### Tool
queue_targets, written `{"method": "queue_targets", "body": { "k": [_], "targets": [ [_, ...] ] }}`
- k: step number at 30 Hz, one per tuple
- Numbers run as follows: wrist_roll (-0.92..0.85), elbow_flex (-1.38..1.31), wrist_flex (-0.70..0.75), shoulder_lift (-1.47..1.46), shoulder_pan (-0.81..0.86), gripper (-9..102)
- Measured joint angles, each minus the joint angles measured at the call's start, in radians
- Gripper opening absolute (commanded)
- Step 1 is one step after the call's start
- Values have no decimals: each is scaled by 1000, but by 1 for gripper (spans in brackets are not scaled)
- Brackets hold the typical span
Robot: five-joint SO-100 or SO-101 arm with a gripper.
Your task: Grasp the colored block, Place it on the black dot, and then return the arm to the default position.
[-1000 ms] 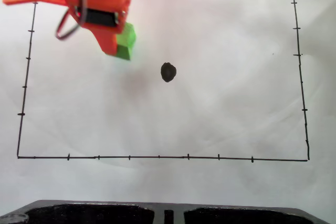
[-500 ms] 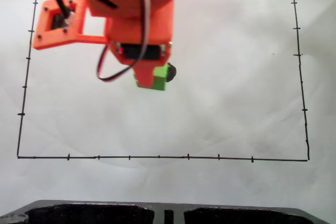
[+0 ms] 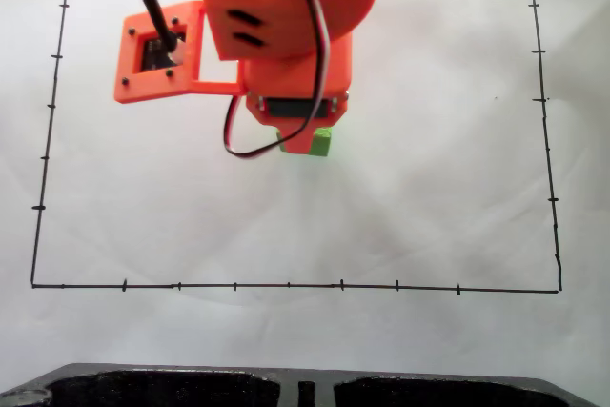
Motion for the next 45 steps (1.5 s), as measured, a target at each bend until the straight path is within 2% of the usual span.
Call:
{"method": "queue_targets", "body": {
  "k": [7,15,17,23,33,42,45],
  "targets": [
    [0,0,-20,-38,0,16],
    [-38,-2,-12,-61,0,25],
    [-46,-2,-5,-61,-3,30],
    [-61,-2,114,15,-54,36],
    [-193,5,278,314,-17,50],
    [-456,241,279,746,112,46],
    [-454,288,299,861,152,33]
  ]
}}
